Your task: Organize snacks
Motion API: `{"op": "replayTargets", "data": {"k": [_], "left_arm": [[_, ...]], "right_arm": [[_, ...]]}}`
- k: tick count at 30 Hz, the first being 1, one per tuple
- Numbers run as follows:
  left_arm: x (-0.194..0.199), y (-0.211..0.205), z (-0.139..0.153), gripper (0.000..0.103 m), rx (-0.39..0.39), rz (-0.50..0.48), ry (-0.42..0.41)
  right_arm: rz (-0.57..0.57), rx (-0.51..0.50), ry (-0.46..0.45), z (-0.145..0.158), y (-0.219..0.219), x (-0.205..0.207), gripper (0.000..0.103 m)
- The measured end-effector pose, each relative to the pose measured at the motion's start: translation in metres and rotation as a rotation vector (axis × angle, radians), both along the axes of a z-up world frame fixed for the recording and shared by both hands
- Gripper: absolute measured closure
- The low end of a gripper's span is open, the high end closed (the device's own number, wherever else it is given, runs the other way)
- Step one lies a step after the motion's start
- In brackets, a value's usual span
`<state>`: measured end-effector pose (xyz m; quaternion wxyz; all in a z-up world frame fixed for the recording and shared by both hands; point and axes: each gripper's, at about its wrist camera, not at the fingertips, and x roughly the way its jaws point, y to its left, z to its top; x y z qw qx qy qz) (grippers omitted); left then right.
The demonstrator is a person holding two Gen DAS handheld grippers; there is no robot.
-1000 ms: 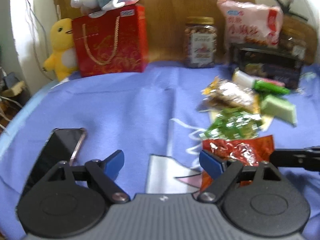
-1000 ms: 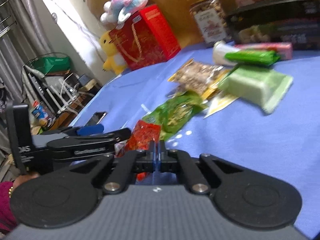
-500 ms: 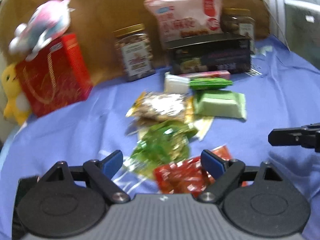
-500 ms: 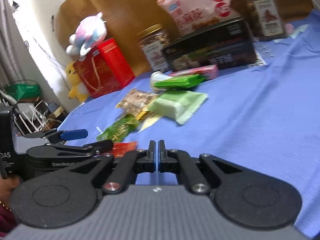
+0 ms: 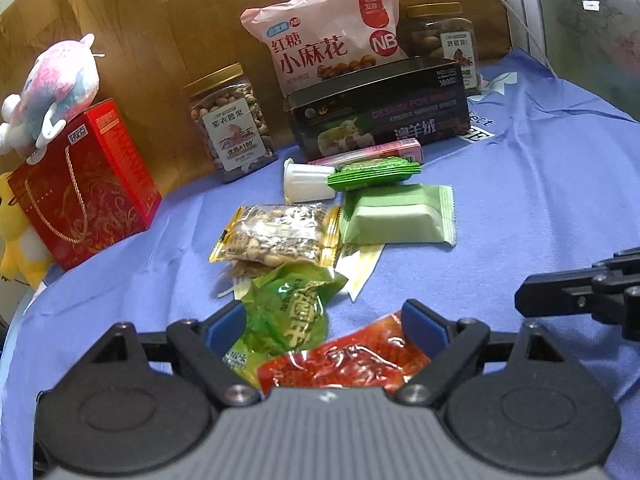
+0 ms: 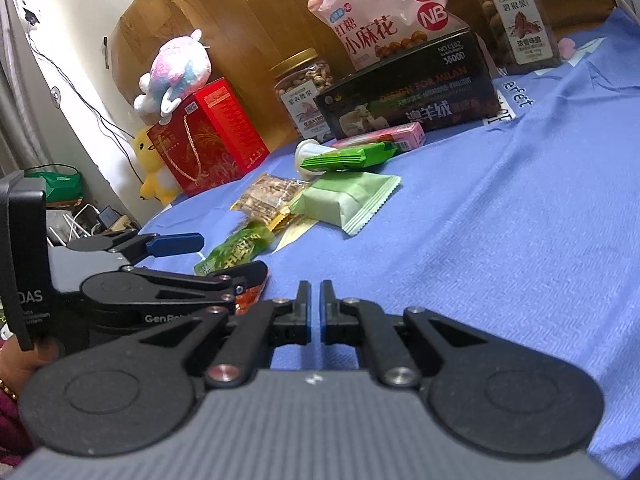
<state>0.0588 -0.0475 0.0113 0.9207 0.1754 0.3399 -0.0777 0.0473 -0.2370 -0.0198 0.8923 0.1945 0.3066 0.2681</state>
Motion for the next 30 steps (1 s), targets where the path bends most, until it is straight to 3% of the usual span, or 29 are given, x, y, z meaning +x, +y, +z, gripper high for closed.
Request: {"op": "replayTargets", "data": {"k": [16, 26, 28, 30], "left_arm": [[-0.002, 0.007, 0.003, 0.015, -0.017, 0.003, -0.008], [-0.007, 0.032, 0.009, 0.015, -0.088, 0.009, -0.009], [-0.011, 0.048, 0.014, 0.015, -0.125, 0.013, -0.013], [-0.012, 0.071, 0.020, 0.015, -0.200, 0.021, 0.009]], "right_arm": [[0.005, -0.010, -0.003, 0.001, 0.007, -0.001, 0.094], [0.034, -0.032, 0.012, 0.001, 0.020, 0.004, 0.094], [0.051, -0.036, 0.010, 0.002, 0.024, 0.005, 0.091], [0.073, -0.038, 0.005, 0.004, 0.028, 0.005, 0.076]]}}
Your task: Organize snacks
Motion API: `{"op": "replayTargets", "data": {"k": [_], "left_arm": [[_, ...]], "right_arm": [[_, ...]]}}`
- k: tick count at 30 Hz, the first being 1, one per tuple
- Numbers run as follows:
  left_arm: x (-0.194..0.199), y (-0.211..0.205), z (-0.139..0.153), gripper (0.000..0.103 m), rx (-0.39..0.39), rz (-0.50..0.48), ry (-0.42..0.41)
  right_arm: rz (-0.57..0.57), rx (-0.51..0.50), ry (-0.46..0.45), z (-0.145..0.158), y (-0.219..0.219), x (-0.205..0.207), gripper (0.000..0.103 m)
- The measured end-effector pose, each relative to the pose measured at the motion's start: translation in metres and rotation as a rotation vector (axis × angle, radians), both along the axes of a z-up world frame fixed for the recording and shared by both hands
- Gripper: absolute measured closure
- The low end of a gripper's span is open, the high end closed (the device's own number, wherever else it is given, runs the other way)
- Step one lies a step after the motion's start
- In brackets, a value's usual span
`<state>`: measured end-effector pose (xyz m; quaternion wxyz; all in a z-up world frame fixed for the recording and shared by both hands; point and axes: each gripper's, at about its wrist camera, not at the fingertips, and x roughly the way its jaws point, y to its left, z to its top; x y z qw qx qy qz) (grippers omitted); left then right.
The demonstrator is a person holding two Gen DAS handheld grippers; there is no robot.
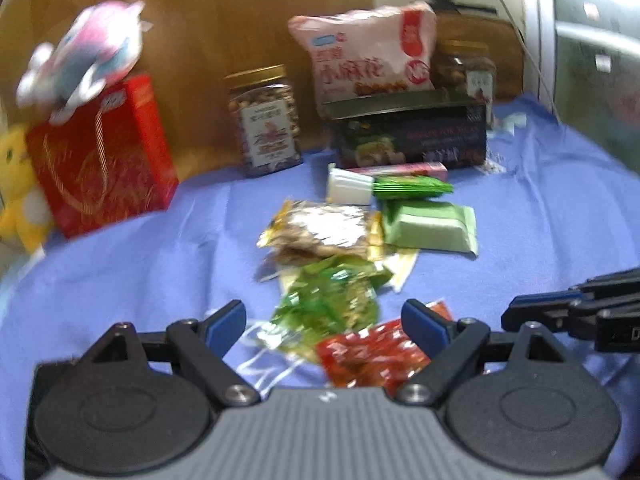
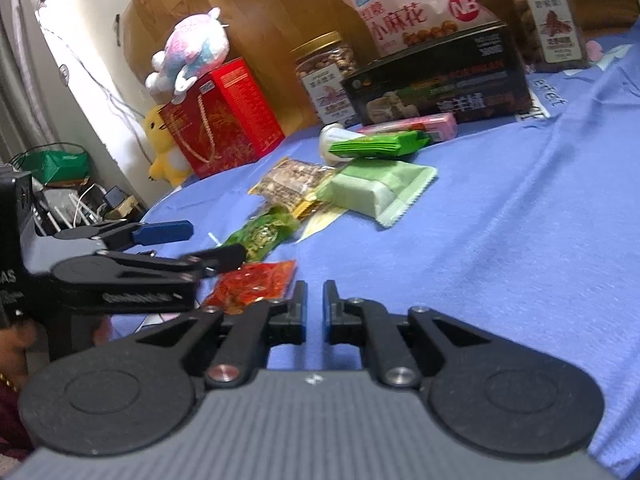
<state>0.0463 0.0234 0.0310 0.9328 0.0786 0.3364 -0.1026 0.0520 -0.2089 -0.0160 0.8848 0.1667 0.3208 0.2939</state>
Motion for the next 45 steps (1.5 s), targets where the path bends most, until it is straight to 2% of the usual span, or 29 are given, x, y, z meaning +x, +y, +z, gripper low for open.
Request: {"op": "replayTargets", "data": {"k": [2, 7, 9, 12, 13, 17, 20, 21, 22, 25, 26, 27, 29, 31, 37, 39, 40, 41, 42, 45], "left_arm": [[0.000, 0.027, 0.002, 0.015, -0.108, -0.008, 0.048], [0.002, 0.067, -0.004, 0.015, -0.347, -0.067, 0.162], [0.003, 0.066, -0.011, 0.016, -0.389, -0.097, 0.197], [0.008, 0.056, -0.025, 0.023, -0.425, -0.123, 0.245], [0.006, 0.051, -0.026, 0.024, -0.415, -0.127, 0.224], [0.008, 0.028, -0.025, 0.044, -0.388, -0.153, 0.224], [0.011, 0.014, -0.025, 0.062, -0.383, -0.151, 0.233], [0.012, 0.010, -0.026, 0.071, -0.393, -0.151, 0.245], [0.014, 0.005, -0.026, 0.073, -0.395, -0.151, 0.249], [0.015, -0.016, -0.025, 0.076, -0.384, -0.178, 0.242], [0.015, -0.023, -0.023, 0.076, -0.376, -0.191, 0.231], [0.016, -0.030, -0.020, 0.079, -0.370, -0.211, 0.220], [0.019, -0.042, -0.014, 0.082, -0.366, -0.243, 0.201], [0.022, -0.051, -0.008, 0.085, -0.370, -0.276, 0.196], [0.037, -0.075, -0.009, 0.083, -0.329, -0.304, 0.215], [0.039, -0.076, -0.011, 0.080, -0.315, -0.298, 0.222], [0.041, -0.075, -0.013, 0.080, -0.318, -0.294, 0.238], [0.045, -0.073, -0.015, 0.081, -0.329, -0.288, 0.258], [0.047, -0.071, -0.017, 0.084, -0.349, -0.285, 0.282], [0.052, -0.067, -0.018, 0.083, -0.414, -0.292, 0.325]], "right_arm": [[0.024, -0.008, -0.008, 0.002, 0.006, 0.000, 0.061], [0.098, -0.091, -0.039, 0.003, 0.029, 0.000, 0.054], [0.123, -0.129, -0.061, 0.004, 0.040, 0.001, 0.050], [0.171, -0.193, -0.095, 0.006, 0.056, 0.001, 0.046], [0.180, -0.213, -0.109, 0.006, 0.060, -0.001, 0.046], [0.199, -0.283, -0.163, 0.005, 0.063, -0.009, 0.047], [0.182, -0.279, -0.168, 0.004, 0.050, -0.016, 0.048], [0.162, -0.283, -0.171, 0.003, 0.045, -0.018, 0.049], [0.142, -0.285, -0.174, 0.002, 0.039, -0.020, 0.051], [0.093, -0.259, -0.169, 0.000, 0.022, -0.022, 0.069], [0.080, -0.248, -0.168, 0.000, 0.019, -0.023, 0.077], [0.066, -0.240, -0.169, 0.000, 0.015, -0.024, 0.090], [0.031, -0.229, -0.191, 0.001, 0.009, -0.025, 0.101], [-0.004, -0.215, -0.214, 0.005, 0.003, -0.025, 0.100], [-0.043, -0.199, -0.218, 0.004, -0.013, -0.016, 0.099], [-0.034, -0.178, -0.185, 0.001, -0.022, -0.015, 0.087], [-0.016, -0.165, -0.162, -0.001, -0.026, -0.016, 0.076], [-0.003, -0.153, -0.145, -0.001, -0.029, -0.019, 0.043], [-0.001, -0.151, -0.145, -0.003, -0.031, -0.023, 0.027], [0.015, -0.234, -0.185, -0.011, -0.025, -0.036, 0.028]]}}
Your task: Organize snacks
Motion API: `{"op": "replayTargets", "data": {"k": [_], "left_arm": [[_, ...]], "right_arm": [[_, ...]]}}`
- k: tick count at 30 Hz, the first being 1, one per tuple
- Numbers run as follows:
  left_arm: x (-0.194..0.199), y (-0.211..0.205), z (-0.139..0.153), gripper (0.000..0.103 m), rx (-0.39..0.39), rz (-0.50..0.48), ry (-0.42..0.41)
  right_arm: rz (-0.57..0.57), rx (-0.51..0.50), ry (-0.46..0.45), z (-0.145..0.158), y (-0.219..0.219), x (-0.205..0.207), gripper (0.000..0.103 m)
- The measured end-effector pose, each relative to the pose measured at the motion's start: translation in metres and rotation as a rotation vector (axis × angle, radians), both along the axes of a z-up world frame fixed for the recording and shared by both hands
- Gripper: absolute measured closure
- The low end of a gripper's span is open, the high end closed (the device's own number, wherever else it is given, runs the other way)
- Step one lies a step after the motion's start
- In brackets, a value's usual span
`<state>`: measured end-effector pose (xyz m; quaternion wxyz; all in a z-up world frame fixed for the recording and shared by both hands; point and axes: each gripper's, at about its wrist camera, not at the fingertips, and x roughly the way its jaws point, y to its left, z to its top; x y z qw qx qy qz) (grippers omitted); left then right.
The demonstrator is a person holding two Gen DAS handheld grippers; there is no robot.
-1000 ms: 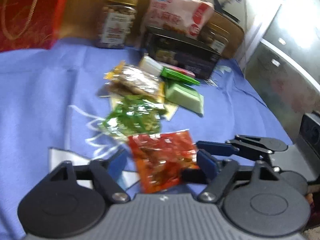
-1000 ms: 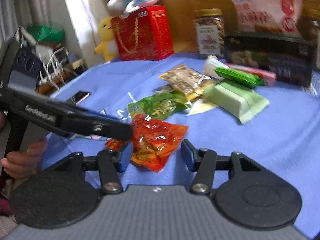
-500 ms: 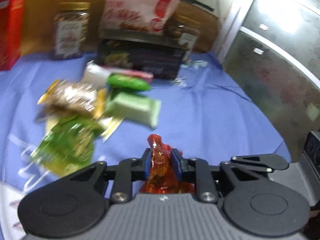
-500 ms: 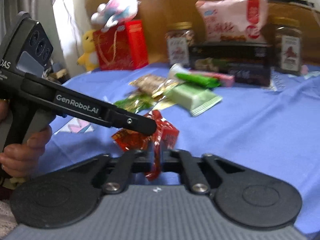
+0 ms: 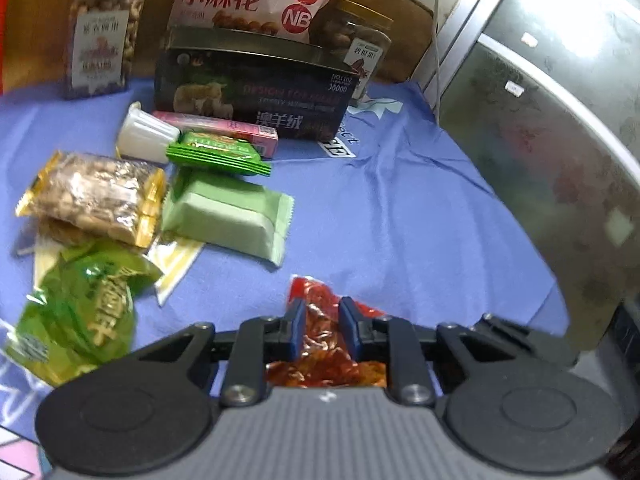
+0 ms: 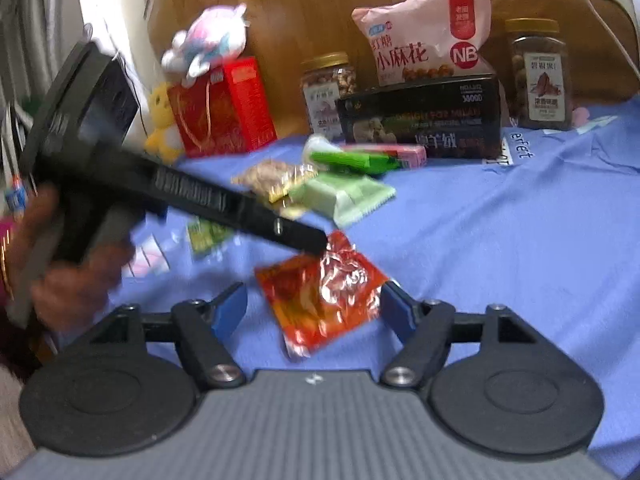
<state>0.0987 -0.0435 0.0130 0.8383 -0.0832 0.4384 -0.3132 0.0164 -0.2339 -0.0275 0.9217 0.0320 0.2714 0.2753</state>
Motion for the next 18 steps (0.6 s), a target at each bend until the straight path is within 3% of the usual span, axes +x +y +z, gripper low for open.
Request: {"op": "replayTargets", "data": {"k": [3, 5, 7, 11, 14, 15, 16, 18], "left_arm": [[-0.002, -0.005, 0.000, 0.071, -0.058, -0.055, 0.022], [-0.008, -0.014, 0.002, 0.066, -0.030, -0.084, -0.018], [-0.012, -0.019, 0.003, 0.063, 0.009, -0.097, -0.049], [-0.010, -0.006, 0.006, 0.048, 0.067, -0.024, -0.077], [-0.001, 0.002, 0.003, 0.035, 0.061, 0.001, -0.038], [0.002, 0.001, 0.000, 0.032, 0.034, -0.018, -0.002], [0.006, -0.001, -0.004, 0.032, 0.004, -0.039, 0.032], [0.005, -0.012, -0.006, 0.036, 0.002, -0.071, 0.014]], "right_arm": [[-0.003, -0.069, -0.043, -0.002, 0.007, -0.007, 0.030], [-0.027, -0.093, -0.057, -0.003, 0.009, -0.006, 0.039], [-0.030, -0.083, -0.051, -0.003, 0.006, -0.005, 0.040], [-0.055, -0.120, -0.065, -0.002, 0.004, -0.003, 0.056], [-0.063, -0.065, -0.035, -0.001, -0.006, 0.002, 0.062], [-0.069, -0.047, -0.029, 0.000, -0.008, 0.004, 0.074], [-0.080, -0.038, -0.019, -0.001, -0.010, 0.006, 0.084], [-0.082, 0.011, 0.010, -0.003, -0.016, 0.010, 0.084]]}}
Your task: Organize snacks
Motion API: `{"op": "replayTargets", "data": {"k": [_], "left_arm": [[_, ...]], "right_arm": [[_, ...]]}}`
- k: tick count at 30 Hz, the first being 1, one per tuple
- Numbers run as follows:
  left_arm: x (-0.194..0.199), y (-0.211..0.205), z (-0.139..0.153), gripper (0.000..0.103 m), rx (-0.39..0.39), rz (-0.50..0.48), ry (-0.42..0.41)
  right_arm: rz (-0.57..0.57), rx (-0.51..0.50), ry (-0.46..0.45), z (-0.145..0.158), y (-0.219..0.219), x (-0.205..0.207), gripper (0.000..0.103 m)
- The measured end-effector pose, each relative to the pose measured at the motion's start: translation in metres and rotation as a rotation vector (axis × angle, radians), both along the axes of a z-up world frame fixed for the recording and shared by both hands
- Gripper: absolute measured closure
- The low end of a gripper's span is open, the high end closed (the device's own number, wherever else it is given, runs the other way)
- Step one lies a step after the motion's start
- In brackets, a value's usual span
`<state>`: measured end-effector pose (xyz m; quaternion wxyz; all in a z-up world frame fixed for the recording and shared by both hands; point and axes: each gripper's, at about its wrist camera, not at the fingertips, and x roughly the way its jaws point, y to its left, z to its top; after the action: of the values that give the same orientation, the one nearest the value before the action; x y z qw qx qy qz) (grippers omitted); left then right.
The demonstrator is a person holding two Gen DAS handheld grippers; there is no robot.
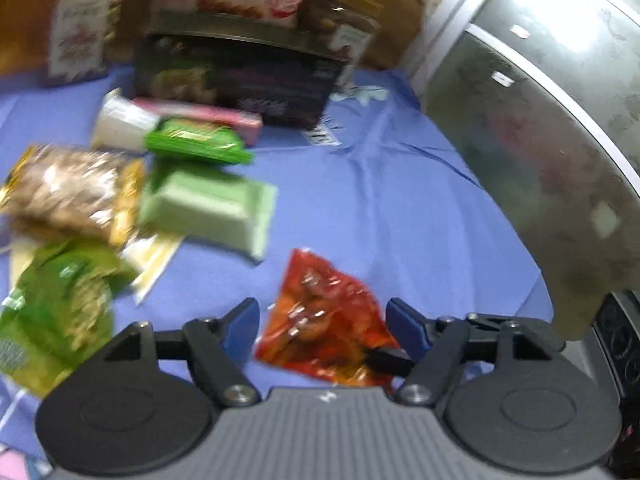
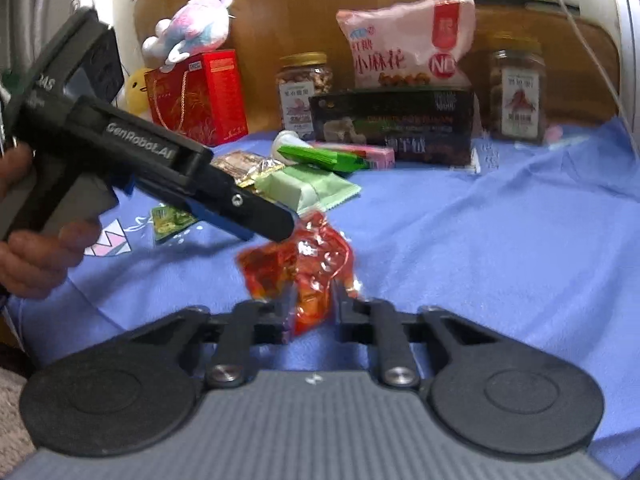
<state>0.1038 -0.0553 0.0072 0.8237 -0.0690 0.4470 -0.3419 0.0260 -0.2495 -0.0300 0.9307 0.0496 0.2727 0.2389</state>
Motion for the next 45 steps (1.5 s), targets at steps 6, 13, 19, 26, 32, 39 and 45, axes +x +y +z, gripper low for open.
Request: {"op": "replayTargets", "data": {"k": [6, 13, 19, 26, 32, 39, 45], "left_arm": [[-0.009, -0.020, 0.000, 0.066, 0.056, -0.023, -0.064], [-0.006, -0.011, 0.025, 0.066, 0.000, 0.022, -0.116], [0.045, -0.013, 0.079, 0.066, -0.025, 0.073, -0.254], [0.155, -0.034, 0.102, 0.065, -0.018, 0.151, -0.271], [0.216, -0.046, 0.070, 0.062, 0.026, 0.191, -0.203], [0.215, -0.020, 0.062, 0.058, 0.024, 0.203, -0.185], [0.171, 0.057, 0.053, 0.057, 0.016, 0.319, -0.208]], "right_arm": [[-0.016, 0.001, 0.001, 0.000, -0.005, -0.004, 0.084], [-0.040, 0.039, -0.054, 0.018, -0.008, 0.001, 0.087], [-0.024, -0.035, -0.226, 0.062, -0.006, 0.053, 0.087], [-0.055, -0.091, -0.281, 0.089, -0.014, 0.160, 0.086], [-0.079, -0.139, -0.209, 0.070, -0.017, 0.222, 0.081], [-0.124, -0.083, -0.252, 0.074, -0.023, 0.204, 0.069], [-0.005, 0.061, -0.115, 0.061, -0.026, 0.164, 0.068]]}}
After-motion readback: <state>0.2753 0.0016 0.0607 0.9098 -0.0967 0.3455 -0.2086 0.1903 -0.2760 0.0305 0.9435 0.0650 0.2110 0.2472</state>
